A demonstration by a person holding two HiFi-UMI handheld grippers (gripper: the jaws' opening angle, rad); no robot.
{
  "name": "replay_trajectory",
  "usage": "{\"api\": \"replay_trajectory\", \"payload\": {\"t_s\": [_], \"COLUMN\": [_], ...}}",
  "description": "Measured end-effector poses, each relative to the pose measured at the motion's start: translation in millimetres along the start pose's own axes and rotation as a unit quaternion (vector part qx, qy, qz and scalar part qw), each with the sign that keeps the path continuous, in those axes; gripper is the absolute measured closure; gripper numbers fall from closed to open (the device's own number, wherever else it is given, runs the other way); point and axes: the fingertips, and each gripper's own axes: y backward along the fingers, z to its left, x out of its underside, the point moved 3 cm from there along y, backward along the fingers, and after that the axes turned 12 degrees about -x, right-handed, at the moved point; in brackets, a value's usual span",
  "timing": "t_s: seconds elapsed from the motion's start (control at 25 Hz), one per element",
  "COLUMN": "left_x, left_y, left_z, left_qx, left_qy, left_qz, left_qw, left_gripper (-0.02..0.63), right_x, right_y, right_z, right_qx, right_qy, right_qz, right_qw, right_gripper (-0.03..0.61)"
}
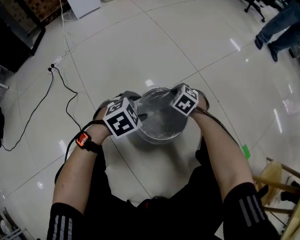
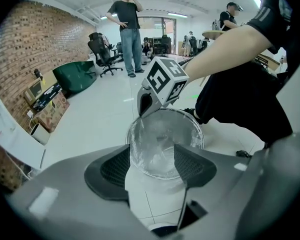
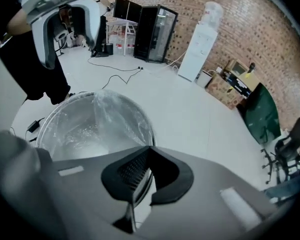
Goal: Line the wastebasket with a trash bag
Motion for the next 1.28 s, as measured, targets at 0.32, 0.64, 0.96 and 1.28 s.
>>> {"api": "replay_trajectory", "payload": {"t_s": [0.32,0.64,0.96,1.28], "left_x": [6.9,5.9,-1.0,-18.1], "left_y": [-5.7,-7.3,4.7,12.8], "left_z": [0.1,2.8,6.6,-0.8], "left_qx": [0.003,-0.004,-0.018,-0.023], "left_qy": [-0.004,-0.006,0.001,0.004], "left_qz": [0.013,0.015,0.002,-0.020], "left_qw": [0.9999,0.9999,0.9998,0.9995], "left_gripper": [0.341,0.342,0.342,0.342], "right_x": [-4.6,1.9,19.6,40.2], "right_y": [8.0,16.3,63.9,43.2], "right_z": [-34.0,-30.8,-23.8,-7.1], "right_qx": [0.043,0.033,0.037,-0.046], "right_qy": [-0.026,-0.026,-0.028,-0.102], "right_qz": [-0.028,-0.034,-0.031,-0.051], "right_qw": [0.998,0.999,0.998,0.992], "right_gripper": [0.572,0.427,0.382,0.284]}}
